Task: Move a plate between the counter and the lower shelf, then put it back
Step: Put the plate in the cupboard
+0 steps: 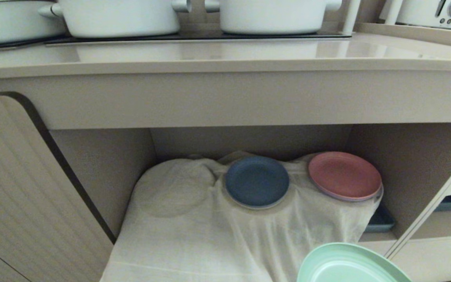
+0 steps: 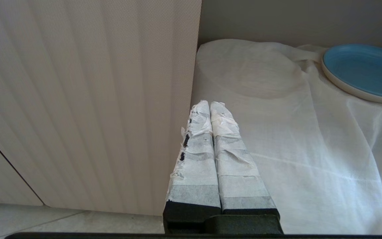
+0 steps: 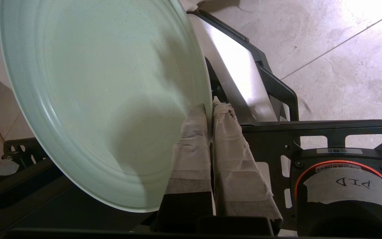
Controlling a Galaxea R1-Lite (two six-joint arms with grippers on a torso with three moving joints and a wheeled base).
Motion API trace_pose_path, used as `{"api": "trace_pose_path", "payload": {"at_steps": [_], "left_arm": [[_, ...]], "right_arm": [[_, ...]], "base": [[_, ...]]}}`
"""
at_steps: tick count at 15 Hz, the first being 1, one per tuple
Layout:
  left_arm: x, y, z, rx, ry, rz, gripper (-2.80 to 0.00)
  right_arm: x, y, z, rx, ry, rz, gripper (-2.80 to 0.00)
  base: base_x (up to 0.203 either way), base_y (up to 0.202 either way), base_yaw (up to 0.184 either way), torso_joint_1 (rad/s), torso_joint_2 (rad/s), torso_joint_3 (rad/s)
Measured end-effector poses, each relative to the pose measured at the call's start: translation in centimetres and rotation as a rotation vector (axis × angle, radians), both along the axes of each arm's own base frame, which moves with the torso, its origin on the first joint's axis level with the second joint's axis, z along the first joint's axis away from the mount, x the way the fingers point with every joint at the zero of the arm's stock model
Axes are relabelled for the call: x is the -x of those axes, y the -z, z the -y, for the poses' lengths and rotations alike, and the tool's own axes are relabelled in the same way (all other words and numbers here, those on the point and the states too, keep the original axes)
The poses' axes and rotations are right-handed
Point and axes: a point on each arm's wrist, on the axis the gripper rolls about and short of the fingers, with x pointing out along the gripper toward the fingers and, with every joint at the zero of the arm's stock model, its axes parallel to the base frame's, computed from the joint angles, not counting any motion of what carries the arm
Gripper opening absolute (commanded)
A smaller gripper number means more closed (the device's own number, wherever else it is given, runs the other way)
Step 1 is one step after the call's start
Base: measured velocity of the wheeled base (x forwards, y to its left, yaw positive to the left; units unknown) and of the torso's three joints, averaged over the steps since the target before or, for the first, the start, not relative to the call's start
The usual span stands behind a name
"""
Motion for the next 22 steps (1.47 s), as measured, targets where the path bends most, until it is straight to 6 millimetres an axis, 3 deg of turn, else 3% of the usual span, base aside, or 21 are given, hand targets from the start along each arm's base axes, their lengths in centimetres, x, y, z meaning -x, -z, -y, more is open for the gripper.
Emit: {"api": "trace_pose_path", "payload": {"at_steps": [18, 22], "left_arm": [[0.0, 0.0, 0.0, 0.001, 0.0, 0.0, -2.8], [0.0, 0.0, 0.0, 0.001, 0.0, 0.0, -2.8]], "right_arm": [[0.02, 0.09, 0.01, 0.001, 0.0, -0.004, -2.8], [0.02, 0.1, 0.01, 0.001, -0.001, -0.003, -2.8]], "base": [[0.0, 0.0, 0.0, 0.0, 0.0, 0.0], [0.002, 0.149, 0.0, 0.002, 0.0, 0.002]]}}
